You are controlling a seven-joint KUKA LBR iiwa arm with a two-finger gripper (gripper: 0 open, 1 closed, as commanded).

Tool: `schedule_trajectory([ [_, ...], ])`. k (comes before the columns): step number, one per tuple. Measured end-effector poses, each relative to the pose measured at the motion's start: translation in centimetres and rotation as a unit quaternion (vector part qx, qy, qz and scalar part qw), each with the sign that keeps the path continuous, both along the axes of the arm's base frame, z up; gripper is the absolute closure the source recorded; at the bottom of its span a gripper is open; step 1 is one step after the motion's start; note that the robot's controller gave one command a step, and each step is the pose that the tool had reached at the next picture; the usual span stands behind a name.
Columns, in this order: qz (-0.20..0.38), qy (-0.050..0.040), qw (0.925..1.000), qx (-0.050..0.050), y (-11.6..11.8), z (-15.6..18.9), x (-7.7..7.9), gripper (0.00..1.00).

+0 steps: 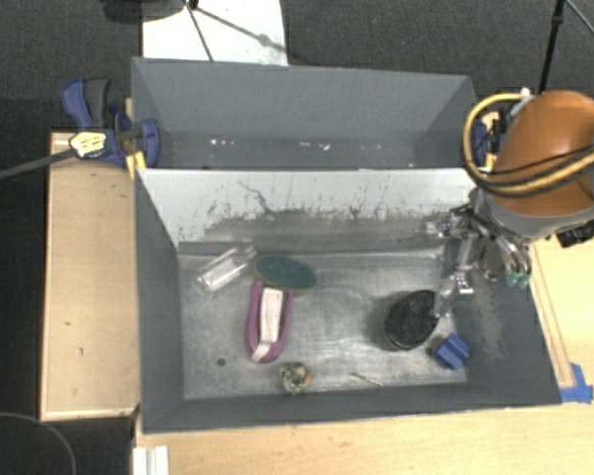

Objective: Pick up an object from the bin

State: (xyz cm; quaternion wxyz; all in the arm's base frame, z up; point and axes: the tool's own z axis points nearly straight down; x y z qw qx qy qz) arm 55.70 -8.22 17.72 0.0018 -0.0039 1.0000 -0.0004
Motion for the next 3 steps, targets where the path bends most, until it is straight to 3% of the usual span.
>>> schedule_trajectory([
  [1, 0.388, -0.0003, 0.9218, 0.004, -1.3, -9.0, -2.5, 0.00],
  [2, 0.386, 0.0015, 0.9225, 0.000, -1.8, -8.9, -2.5, 1.00],
  [3, 0.370, -0.0026, 0.9289, -0.003, -1.4, 3.8, -2.6, 1.00],
])
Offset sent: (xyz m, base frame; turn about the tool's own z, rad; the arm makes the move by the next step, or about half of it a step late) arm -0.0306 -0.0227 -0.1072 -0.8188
